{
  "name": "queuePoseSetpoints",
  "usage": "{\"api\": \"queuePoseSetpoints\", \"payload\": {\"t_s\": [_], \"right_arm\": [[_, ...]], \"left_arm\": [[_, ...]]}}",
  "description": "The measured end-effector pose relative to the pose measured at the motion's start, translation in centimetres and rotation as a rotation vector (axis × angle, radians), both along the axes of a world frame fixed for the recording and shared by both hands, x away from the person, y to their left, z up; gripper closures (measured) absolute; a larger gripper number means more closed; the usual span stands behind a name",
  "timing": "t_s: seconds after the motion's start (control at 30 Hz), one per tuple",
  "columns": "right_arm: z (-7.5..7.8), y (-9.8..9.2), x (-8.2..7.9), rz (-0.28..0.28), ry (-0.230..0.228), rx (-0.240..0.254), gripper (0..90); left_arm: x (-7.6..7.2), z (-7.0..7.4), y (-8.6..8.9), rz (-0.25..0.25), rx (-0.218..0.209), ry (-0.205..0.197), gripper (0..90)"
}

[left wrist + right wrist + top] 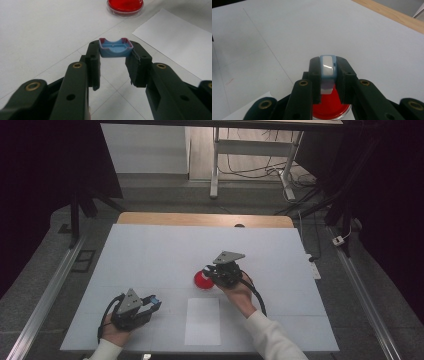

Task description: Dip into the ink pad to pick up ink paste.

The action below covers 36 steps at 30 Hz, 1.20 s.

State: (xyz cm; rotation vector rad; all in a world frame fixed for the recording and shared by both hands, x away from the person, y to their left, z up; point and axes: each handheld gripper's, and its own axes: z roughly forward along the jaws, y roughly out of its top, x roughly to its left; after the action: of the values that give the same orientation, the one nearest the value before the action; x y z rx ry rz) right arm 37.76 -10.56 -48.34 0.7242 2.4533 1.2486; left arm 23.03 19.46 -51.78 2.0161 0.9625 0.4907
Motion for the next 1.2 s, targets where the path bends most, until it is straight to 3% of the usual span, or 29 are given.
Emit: {"api": "queuePoseSetpoints", "payload": {"t_s": [0.43,0.83,1.2], "right_arm": [[-1.3,0.7,0.2,0.009,0.005,-0.076,75.2],[-1.4,0.8,0.1,0.003,0.001,-0.071,75.3],[-1.6,1.1,0.0,-0.002,0.000,-0.115,75.5]], "left_arm": [[0.0,0.0,0.0,-0.001,0.001,0.000,64.7],[0.0,0.0,0.0,-0.002,0.003,0.001,64.7],[0.0,-0.1,-0.1,-0.001,0.004,0.002,64.7]]}}
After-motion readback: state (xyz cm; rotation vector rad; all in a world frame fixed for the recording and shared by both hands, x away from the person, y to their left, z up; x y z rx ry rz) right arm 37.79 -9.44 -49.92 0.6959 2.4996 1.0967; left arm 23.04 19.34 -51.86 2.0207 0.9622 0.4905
